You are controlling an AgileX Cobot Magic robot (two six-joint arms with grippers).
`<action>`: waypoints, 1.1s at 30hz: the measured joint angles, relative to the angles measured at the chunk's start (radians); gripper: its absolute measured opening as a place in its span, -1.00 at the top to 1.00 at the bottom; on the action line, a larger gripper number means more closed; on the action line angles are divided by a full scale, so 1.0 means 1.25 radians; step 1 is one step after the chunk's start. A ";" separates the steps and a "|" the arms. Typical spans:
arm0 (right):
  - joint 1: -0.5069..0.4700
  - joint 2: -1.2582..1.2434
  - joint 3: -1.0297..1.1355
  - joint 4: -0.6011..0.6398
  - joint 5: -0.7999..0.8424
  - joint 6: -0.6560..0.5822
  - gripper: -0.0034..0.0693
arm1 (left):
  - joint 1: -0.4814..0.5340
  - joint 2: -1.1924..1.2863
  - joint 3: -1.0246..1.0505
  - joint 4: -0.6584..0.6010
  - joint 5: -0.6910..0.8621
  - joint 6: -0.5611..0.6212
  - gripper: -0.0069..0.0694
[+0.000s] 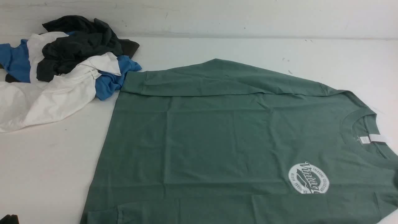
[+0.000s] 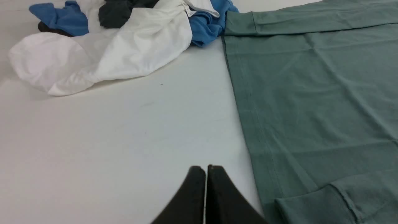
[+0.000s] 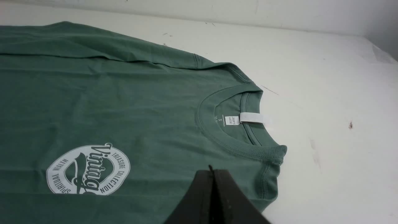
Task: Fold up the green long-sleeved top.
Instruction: Use the left arm to clamp the cuff closest to it
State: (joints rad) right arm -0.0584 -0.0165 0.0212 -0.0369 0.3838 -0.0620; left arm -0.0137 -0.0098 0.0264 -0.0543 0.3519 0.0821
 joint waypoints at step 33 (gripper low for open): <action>0.000 0.000 0.006 0.103 -0.080 0.043 0.91 | 0.000 0.000 0.001 -0.376 -0.185 -0.139 0.83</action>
State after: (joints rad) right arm -0.0584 -0.0165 0.0287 0.0913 0.2834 -0.0080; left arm -0.0137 -0.0098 0.0273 -0.5244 0.1207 -0.0920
